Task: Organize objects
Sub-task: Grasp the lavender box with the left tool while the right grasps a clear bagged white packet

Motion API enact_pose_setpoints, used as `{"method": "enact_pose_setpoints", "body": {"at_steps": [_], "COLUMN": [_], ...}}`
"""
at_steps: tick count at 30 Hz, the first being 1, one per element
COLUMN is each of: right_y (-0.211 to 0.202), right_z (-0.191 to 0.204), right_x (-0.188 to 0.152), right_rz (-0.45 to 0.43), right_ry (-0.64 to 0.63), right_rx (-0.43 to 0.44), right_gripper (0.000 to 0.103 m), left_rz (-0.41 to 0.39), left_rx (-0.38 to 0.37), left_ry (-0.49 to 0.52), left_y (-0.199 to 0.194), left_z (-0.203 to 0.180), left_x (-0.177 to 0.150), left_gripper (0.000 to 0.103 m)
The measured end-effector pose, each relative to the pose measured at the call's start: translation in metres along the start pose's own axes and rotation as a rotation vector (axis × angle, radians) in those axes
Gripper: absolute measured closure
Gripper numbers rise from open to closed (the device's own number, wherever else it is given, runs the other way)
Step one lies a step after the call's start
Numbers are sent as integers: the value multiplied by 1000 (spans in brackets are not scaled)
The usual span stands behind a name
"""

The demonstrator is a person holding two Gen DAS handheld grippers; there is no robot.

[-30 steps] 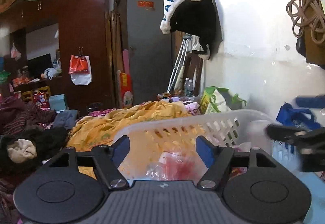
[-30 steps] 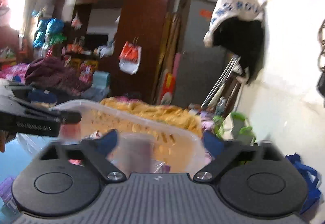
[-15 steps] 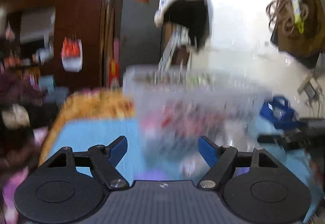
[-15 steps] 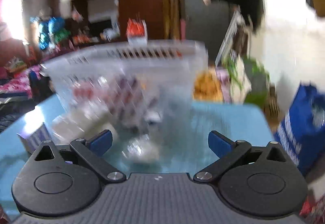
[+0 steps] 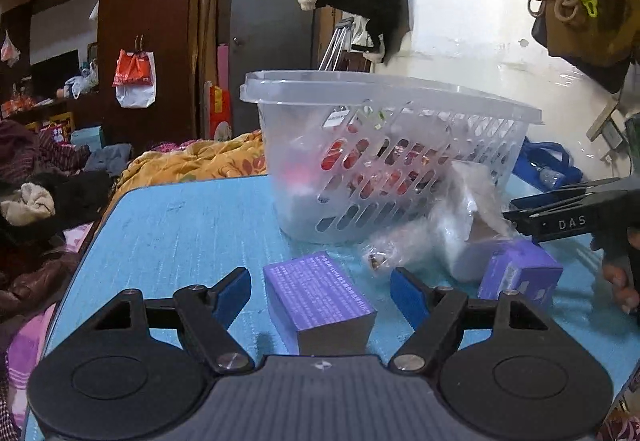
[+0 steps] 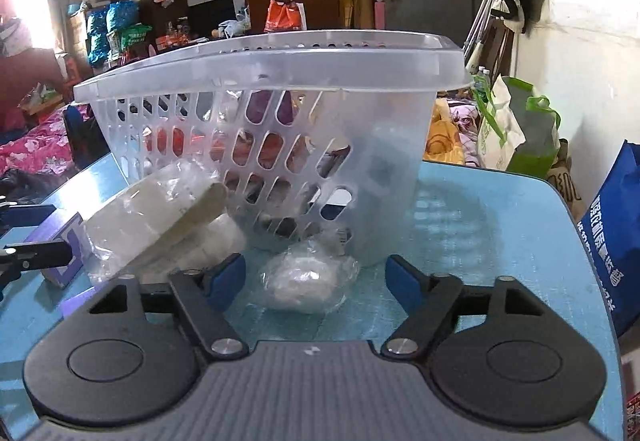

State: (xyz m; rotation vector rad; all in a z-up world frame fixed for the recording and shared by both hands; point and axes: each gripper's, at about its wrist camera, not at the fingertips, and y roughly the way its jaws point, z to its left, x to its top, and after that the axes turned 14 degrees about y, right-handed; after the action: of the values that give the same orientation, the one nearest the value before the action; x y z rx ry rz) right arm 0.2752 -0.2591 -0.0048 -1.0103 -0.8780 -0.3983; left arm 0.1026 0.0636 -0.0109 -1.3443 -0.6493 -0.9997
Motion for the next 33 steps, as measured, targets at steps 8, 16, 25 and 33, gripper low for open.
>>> {"method": "enact_pose_setpoints", "body": {"at_steps": [8,16,25,33], "right_y": [9,-5,-18,-16], "right_z": [-8,2,1,1], "right_x": [5,-1,-2,-3], "right_rz": [32,-67,-150,-144], "right_ry": [39,-20,-5,3], "right_rx": [52,6,40,62], "right_gripper": [51,52,53,53], "left_rz": [111,14,-22,-26], "left_rx": [-36,-48,-86,-102], "left_ry": [25,29,25,12], "left_y": [19,6,2,2], "left_z": [-3,-3,0,4], "left_x": [3,-1,-2,-4], "left_gripper": [39,46,46,46]}}
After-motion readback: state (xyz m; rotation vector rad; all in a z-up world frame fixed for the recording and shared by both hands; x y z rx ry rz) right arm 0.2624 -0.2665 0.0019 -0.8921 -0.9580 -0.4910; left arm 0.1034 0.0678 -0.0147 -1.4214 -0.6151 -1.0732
